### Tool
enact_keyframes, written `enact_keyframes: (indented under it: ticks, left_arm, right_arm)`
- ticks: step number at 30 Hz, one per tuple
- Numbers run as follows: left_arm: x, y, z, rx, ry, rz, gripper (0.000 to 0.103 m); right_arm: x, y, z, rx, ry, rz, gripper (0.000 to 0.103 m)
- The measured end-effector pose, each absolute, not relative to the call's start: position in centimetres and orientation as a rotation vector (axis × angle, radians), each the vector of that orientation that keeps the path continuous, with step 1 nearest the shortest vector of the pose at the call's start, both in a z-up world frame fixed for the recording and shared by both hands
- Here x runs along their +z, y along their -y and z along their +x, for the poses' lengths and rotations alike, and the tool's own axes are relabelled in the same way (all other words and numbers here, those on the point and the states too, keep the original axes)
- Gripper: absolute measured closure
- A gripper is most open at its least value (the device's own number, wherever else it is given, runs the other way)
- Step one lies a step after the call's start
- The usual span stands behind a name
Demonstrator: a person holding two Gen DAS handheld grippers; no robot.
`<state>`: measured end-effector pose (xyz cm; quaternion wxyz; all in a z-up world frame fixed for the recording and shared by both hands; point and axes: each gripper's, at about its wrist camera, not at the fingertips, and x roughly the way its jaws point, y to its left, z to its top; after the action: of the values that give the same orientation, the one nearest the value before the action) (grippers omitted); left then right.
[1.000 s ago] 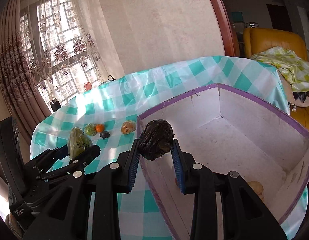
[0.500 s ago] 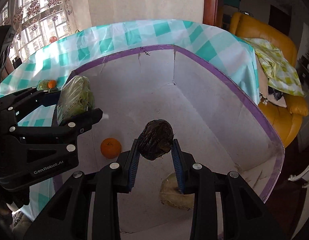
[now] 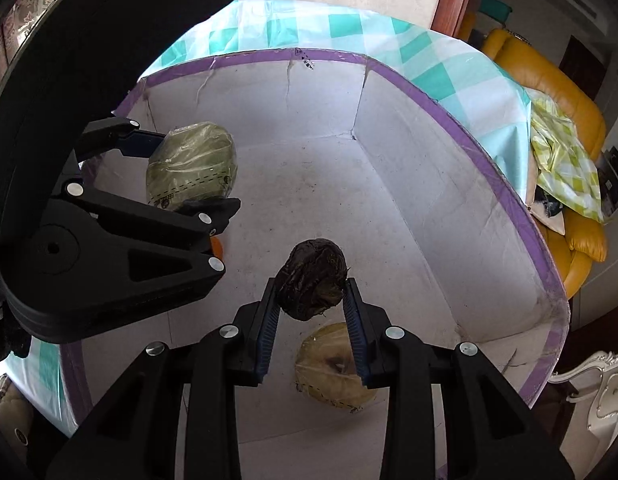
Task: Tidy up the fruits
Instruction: 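Carry the cabbage and avocado into the box and open both tools, then withdraw both tools from the box back toward the table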
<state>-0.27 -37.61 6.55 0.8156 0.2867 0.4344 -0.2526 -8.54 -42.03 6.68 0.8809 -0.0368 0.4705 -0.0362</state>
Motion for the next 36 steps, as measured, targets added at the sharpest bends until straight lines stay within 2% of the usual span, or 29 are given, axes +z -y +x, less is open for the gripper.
enact_keyframes:
  ticks: [6, 10, 12, 13, 14, 16, 19, 22, 24, 30, 34, 36]
  left_arm:
    - [6.3, 38.0, -0.1, -0.55, -0.952, 0.614, 0.039]
    - [6.3, 38.0, -0.1, -0.562, -0.953, 0.611, 0.039]
    - [6.4, 37.9, -0.1, -0.578, -0.952, 0.605, 0.036]
    - [6.5, 37.9, -0.3, -0.588, -0.942, 0.601, 0.031]
    - [6.8, 37.8, -0.4, -0.594, -0.924, 0.592, 0.019]
    - [7.5, 37.3, -0.5, -0.587, -0.886, 0.567, 0.008]
    - [9.0, 35.9, -0.3, -0.623, -0.869, 0.475, 0.007]
    - [11.1, 32.9, -0.7, -0.6, -0.803, 0.352, 0.007]
    - [12.5, 29.7, -1.2, -0.551, -0.736, 0.267, 0.003]
    - [13.6, 17.5, -3.5, -0.332, -0.526, 0.076, 0.002]
    - [10.8, 9.6, -1.8, -0.145, -0.578, -0.028, 0.002]
    - [8.8, 5.6, -0.5, -0.063, -0.649, -0.105, 0.002]
  right_arm:
    - [6.5, 42.1, -8.8, -0.08, -0.993, -0.07, 0.067]
    - [6.8, 42.0, -8.8, -0.083, -0.983, -0.061, 0.05]
    - [7.0, 42.0, -8.9, -0.088, -0.979, -0.06, 0.045]
    - [7.0, 42.1, -8.9, -0.091, -0.978, -0.059, 0.044]
    - [7.0, 42.1, -8.9, -0.095, -0.978, -0.056, 0.043]
    - [7.1, 42.3, -9.0, -0.103, -0.97, -0.045, 0.037]
    - [7.5, 42.4, -9.5, -0.116, -0.948, -0.014, 0.027]
    - [7.9, 42.5, -10.1, -0.141, -0.907, 0.035, 0.024]
    - [8.6, 42.3, -10.7, -0.173, -0.854, 0.068, 0.021]
    - [12.9, 38.3, -13.3, -0.203, -0.516, 0.082, 0.016]
    - [14.6, 33.3, -14.8, -0.123, -0.285, 0.075, 0.016]
    - [14.2, 30.3, -14.1, -0.05, -0.25, 0.054, 0.016]
